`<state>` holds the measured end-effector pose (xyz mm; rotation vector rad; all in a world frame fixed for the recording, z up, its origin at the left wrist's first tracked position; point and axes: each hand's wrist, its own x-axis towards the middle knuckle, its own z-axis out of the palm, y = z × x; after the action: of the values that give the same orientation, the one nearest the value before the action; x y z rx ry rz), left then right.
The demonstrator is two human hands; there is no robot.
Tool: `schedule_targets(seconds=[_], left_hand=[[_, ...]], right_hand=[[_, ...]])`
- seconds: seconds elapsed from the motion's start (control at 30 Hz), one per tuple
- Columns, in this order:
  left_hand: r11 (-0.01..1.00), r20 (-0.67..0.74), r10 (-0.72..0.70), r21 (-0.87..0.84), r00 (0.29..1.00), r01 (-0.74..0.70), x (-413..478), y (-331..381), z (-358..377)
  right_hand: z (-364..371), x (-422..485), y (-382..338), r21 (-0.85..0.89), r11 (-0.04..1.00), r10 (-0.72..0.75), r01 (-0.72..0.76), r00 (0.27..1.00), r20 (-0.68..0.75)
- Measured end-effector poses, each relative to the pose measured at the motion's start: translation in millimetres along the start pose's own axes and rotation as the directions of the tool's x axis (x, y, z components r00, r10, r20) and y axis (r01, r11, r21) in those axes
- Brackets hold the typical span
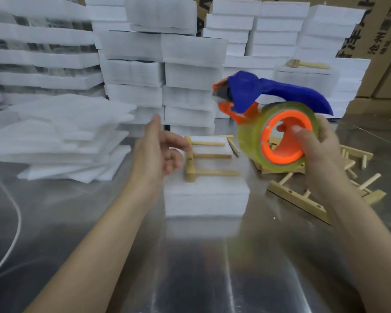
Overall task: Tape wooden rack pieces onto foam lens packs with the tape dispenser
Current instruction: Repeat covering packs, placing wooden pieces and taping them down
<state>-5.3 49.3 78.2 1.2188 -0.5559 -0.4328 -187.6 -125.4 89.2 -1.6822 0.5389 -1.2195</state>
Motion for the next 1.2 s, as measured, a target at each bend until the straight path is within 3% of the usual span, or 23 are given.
schedule_targets(seconds=[0.1,0.2,0.37,0.5,0.7,0.83,1.0,1.13,1.2], left_hand=[[0.988,0.261,-0.153,0.054,0.953,0.144,-11.9,1.9,13.3],[0.984,0.392,-0.129,-0.065,0.911,0.167,-17.1,2.6,18.1],[0.943,0.432,-0.036,-0.284,0.901,0.174,-19.4,10.4,13.0],[0.976,0.436,0.008,-0.198,0.9,0.088,-24.8,17.4,11.7],[0.997,0.35,0.053,-0.074,0.935,-0.029,-25.2,21.5,11.2],[0.988,0.187,0.106,0.093,0.977,-0.125,-24.5,27.1,6.5],[0.997,0.061,0.078,0.021,0.995,-0.079,-24.2,29.4,10.4],[0.96,-0.163,0.105,-0.241,0.981,-0.143,-8.1,46.1,-28.1],[0.959,-0.228,0.093,-0.241,0.969,-0.149,-0.5,45.1,-47.5]], right_hand=[[9.3,-7.7,-1.5,0.031,0.994,-0.107,0.106,0.994,0.033],[12.0,-8.9,1.5,0.068,0.986,-0.154,0.15,0.986,0.07],[9.9,-7.9,7.1,0.066,0.981,-0.19,0.182,0.97,0.15],[7.4,-5.4,12.4,0.048,0.976,-0.217,0.212,0.961,0.171],[2.2,-4.1,11.9,0.088,0.971,-0.237,0.222,0.945,0.225],[-3.2,0.1,13.6,0.046,0.971,-0.238,0.235,0.927,0.292],[-11.4,6.3,13.8,0.028,0.971,-0.232,0.237,0.912,0.337],[-43.3,15.3,17.5,0.023,0.985,-0.172,0.171,0.973,0.155],[-55.7,20.1,19.7,0.049,0.99,-0.138,0.135,0.988,0.069]])
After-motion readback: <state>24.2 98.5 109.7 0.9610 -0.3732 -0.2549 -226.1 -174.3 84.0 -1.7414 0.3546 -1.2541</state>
